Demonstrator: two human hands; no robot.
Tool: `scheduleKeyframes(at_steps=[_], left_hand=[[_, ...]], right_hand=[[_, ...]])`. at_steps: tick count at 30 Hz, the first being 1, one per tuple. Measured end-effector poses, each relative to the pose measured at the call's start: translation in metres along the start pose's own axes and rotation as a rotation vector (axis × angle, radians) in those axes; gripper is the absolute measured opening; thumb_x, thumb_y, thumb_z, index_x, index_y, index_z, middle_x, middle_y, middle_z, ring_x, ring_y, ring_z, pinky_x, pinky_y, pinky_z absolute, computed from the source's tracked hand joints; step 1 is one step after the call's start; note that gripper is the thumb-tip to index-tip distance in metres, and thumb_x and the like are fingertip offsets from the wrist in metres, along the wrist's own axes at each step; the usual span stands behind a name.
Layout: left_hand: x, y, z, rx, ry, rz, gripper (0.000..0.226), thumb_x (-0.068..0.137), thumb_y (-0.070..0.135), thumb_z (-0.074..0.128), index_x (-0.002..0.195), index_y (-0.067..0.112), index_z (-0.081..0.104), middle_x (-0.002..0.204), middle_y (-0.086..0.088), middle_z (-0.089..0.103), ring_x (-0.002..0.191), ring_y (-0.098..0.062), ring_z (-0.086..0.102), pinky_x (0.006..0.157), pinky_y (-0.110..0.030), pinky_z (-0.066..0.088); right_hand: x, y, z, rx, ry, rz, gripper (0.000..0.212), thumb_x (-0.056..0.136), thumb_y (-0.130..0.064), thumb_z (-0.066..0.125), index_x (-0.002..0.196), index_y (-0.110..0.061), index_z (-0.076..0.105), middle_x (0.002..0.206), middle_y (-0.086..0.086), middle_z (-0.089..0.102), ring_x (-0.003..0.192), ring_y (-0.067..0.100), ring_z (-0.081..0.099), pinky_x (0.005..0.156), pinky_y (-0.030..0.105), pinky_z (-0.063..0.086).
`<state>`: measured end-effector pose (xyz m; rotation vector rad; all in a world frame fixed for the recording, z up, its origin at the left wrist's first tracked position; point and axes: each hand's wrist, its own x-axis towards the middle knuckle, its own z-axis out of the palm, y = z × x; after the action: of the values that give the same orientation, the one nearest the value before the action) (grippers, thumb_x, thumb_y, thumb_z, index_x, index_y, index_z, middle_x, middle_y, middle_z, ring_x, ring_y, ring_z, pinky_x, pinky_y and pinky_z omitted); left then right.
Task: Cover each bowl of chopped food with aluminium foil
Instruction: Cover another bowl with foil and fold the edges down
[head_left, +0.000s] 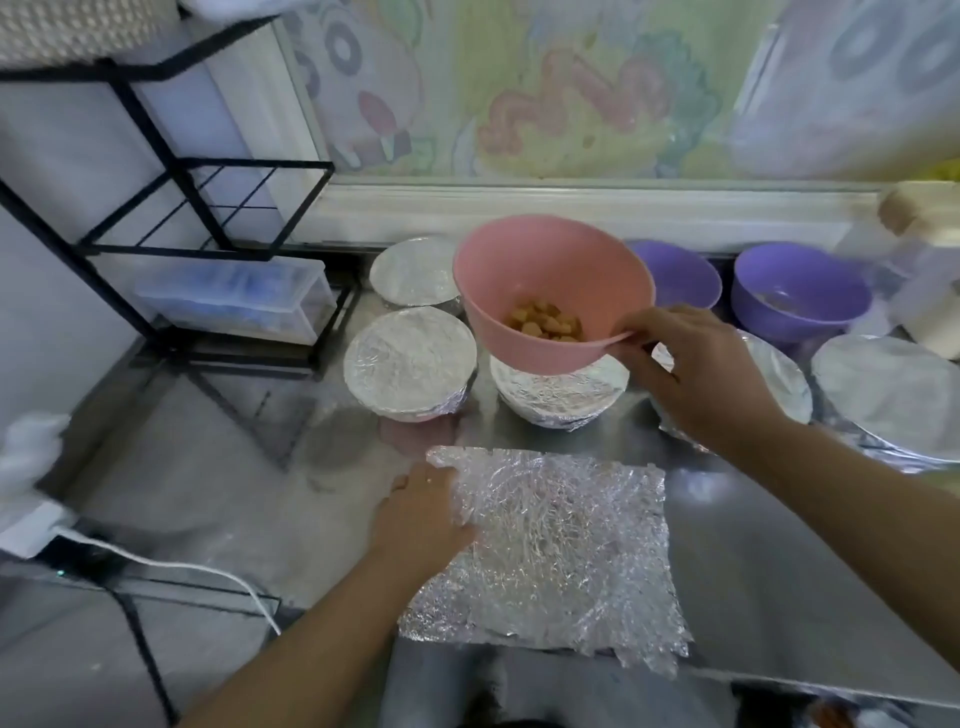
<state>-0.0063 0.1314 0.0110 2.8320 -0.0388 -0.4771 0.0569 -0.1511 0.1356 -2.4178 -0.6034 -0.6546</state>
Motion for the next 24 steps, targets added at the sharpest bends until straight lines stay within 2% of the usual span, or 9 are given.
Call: scheduleKeyframes(at_steps=[4, 8, 11, 14, 16, 20, 22, 24], left_hand=[[-0.016, -0.004, 0.017, -0.073, 0.039, -0.17, 0.079, 0.08, 0.058, 0.068, 0.144, 0.026, 0.032, 0.139, -0.003, 0.036, 0.126, -0.027, 0.042, 0.099, -0.042, 0.045], [-0.022, -0.011, 0.031, -0.153, 0.042, -0.214, 0.082, 0.081, 0.05, 0.074, 0.146, 0.026, 0.03, 0.138, -0.006, 0.034, 0.123, -0.029, 0.048, 0.098, -0.044, 0.049], [-0.022, -0.012, 0.033, -0.222, 0.08, -0.22, 0.078, 0.081, 0.035, 0.077, 0.145, 0.024, 0.035, 0.136, -0.007, 0.035, 0.115, -0.029, 0.054, 0.096, -0.043, 0.051], [-0.02, -0.015, 0.032, -0.296, 0.127, -0.222, 0.071, 0.081, 0.02, 0.076, 0.142, 0.023, 0.039, 0.132, -0.006, 0.037, 0.101, -0.024, 0.059, 0.087, -0.036, 0.053], [-0.018, -0.018, 0.03, -0.311, 0.156, -0.206, 0.062, 0.083, 0.016, 0.073, 0.137, 0.023, 0.043, 0.123, -0.004, 0.043, 0.087, -0.016, 0.056, 0.078, -0.029, 0.047], [-0.014, -0.024, 0.027, -0.408, 0.216, -0.168, 0.05, 0.085, 0.016, 0.073, 0.129, 0.027, 0.052, 0.088, 0.005, 0.054, 0.073, -0.011, 0.054, 0.068, -0.03, 0.045], [-0.013, -0.027, 0.026, -0.39, 0.219, -0.173, 0.045, 0.088, 0.022, 0.073, 0.128, 0.026, 0.053, 0.086, 0.007, 0.059, 0.075, -0.011, 0.059, 0.067, -0.029, 0.045], [-0.013, -0.03, 0.024, -0.362, 0.231, -0.172, 0.044, 0.089, 0.027, 0.073, 0.129, 0.027, 0.054, 0.092, 0.006, 0.065, 0.078, -0.012, 0.062, 0.071, -0.03, 0.052]], right_hand=[[-0.027, 0.0, -0.005, 0.024, -0.063, -0.054, 0.036, 0.094, -0.041, 0.054, 0.1, -0.011, 0.073, 0.084, -0.002, 0.071, 0.079, 0.015, 0.059, 0.077, 0.027, 0.04], [-0.043, -0.001, -0.002, 0.023, -0.09, -0.054, 0.027, 0.093, -0.038, 0.06, 0.1, -0.014, 0.072, 0.083, -0.018, 0.056, 0.078, 0.001, 0.045, 0.076, 0.024, 0.034], [-0.049, -0.003, 0.002, 0.018, -0.09, -0.05, 0.021, 0.091, -0.033, 0.065, 0.099, -0.015, 0.072, 0.083, -0.016, 0.059, 0.08, 0.009, 0.053, 0.076, 0.025, 0.035], [-0.05, -0.006, 0.004, 0.044, -0.087, -0.055, 0.024, 0.091, -0.034, 0.063, 0.099, -0.013, 0.072, 0.082, -0.009, 0.065, 0.08, 0.007, 0.051, 0.074, 0.021, 0.032], [-0.051, -0.008, 0.003, 0.049, -0.084, -0.051, 0.026, 0.092, -0.035, 0.062, 0.1, -0.013, 0.072, 0.082, -0.008, 0.066, 0.076, 0.005, 0.048, 0.074, 0.021, 0.033], [-0.05, -0.012, 0.002, 0.037, -0.082, -0.036, 0.021, 0.091, -0.029, 0.065, 0.101, -0.013, 0.072, 0.083, -0.003, 0.069, 0.076, -0.002, 0.041, 0.074, 0.025, 0.036], [-0.049, -0.014, 0.003, 0.028, -0.079, -0.03, 0.021, 0.09, -0.029, 0.065, 0.101, -0.013, 0.072, 0.083, -0.003, 0.069, 0.076, 0.002, 0.045, 0.074, 0.026, 0.037], [-0.049, -0.016, 0.003, 0.025, -0.073, -0.024, 0.021, 0.09, -0.029, 0.065, 0.1, -0.012, 0.072, 0.082, -0.003, 0.07, 0.076, 0.003, 0.046, 0.075, 0.027, 0.038]])
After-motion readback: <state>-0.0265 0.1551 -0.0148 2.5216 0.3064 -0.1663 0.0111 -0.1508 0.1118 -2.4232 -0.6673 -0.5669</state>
